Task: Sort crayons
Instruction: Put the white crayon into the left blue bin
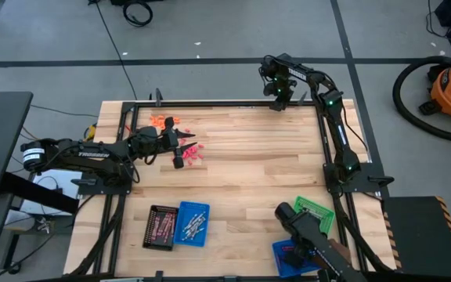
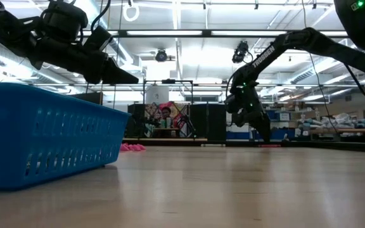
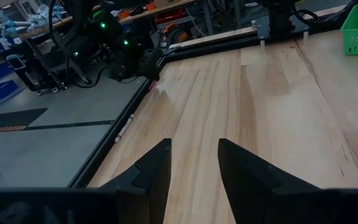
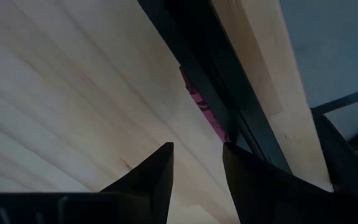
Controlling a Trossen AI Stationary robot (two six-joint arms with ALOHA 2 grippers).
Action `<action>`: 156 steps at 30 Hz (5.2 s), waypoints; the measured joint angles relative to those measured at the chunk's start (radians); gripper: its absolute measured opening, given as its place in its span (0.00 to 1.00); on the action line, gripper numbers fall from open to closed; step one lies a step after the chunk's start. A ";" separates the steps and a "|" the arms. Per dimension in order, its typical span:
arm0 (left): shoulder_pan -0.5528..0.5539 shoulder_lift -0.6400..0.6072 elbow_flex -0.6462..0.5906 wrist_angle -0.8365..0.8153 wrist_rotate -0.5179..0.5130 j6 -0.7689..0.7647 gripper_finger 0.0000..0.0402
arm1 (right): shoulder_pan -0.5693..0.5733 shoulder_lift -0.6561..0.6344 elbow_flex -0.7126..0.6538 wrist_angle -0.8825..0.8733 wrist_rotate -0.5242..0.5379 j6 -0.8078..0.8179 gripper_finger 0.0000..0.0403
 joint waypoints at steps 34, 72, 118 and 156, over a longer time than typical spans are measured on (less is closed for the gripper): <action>0.024 0.226 0.188 -0.169 -0.013 -0.088 0.35 | 0.103 -0.259 -0.197 0.100 0.012 0.175 0.28; 0.094 0.765 0.674 -0.201 -0.047 0.052 0.35 | 0.319 -0.927 -1.048 1.080 -0.084 0.560 0.28; 0.166 1.162 1.390 -0.823 0.038 -0.040 0.35 | 0.614 -1.187 -1.513 1.541 0.365 0.722 0.23; 0.265 1.378 1.839 -1.322 0.355 -0.016 0.24 | 0.577 -0.987 -1.505 1.744 0.315 0.819 0.23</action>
